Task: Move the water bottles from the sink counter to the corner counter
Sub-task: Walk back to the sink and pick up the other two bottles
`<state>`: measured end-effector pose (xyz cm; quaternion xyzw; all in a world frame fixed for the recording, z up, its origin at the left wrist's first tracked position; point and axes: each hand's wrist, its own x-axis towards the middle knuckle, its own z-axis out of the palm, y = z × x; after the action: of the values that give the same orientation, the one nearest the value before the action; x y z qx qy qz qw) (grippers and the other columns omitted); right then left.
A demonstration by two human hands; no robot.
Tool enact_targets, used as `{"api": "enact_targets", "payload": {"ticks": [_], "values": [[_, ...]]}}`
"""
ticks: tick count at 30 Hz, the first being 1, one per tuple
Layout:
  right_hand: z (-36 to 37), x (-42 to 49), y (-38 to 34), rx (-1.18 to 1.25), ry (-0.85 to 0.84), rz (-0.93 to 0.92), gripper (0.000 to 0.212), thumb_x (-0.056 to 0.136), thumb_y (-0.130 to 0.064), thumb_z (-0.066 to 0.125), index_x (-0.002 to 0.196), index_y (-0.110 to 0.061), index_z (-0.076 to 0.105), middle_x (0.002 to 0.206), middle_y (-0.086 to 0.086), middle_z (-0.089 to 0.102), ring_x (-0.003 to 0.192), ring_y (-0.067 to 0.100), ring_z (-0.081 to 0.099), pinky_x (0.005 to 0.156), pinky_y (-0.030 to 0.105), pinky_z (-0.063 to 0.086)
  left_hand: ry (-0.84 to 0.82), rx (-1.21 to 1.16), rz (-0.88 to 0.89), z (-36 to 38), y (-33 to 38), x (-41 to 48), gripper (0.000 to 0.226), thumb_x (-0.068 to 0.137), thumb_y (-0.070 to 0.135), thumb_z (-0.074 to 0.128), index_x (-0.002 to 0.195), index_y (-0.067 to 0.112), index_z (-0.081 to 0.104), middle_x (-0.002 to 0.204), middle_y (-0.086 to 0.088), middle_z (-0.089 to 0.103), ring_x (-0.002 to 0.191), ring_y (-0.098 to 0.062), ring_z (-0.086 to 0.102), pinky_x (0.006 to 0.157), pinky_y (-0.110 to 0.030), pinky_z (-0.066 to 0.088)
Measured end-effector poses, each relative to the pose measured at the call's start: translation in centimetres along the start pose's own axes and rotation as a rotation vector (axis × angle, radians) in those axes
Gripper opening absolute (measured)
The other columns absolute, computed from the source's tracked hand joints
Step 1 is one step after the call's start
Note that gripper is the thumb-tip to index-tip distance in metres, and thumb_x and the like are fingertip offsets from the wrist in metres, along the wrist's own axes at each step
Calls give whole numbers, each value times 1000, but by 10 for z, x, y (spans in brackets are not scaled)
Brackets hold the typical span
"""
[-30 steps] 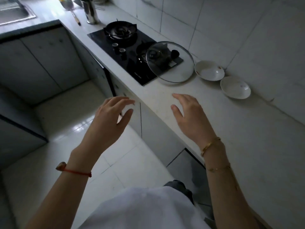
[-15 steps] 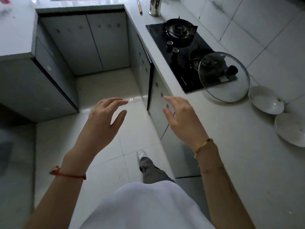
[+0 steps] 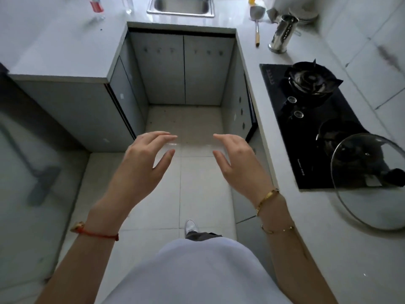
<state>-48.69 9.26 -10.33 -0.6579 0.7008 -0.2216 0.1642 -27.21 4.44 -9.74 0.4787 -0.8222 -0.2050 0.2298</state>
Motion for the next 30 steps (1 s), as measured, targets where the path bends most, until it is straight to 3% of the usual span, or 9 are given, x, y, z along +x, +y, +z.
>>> {"api": "enact_targets", "payload": {"ticks": [13,30], "values": [[9,160,-7,-9,-113,-175,40,98,-27,43,136,-15,44,134,3,53,131,16,41,112,35,35,105,33,-161,-22,-60,103,36,93,33,45,124,19,59,127,0,58,123,-17,49,103,-45,39],[52,406,-47,19,-153,-224,38,98,-24,45,135,-14,46,134,1,53,130,16,40,110,32,34,150,56,-255,-74,-188,287,31,93,24,52,124,21,58,129,2,58,126,-16,47,105,-45,37]]}}
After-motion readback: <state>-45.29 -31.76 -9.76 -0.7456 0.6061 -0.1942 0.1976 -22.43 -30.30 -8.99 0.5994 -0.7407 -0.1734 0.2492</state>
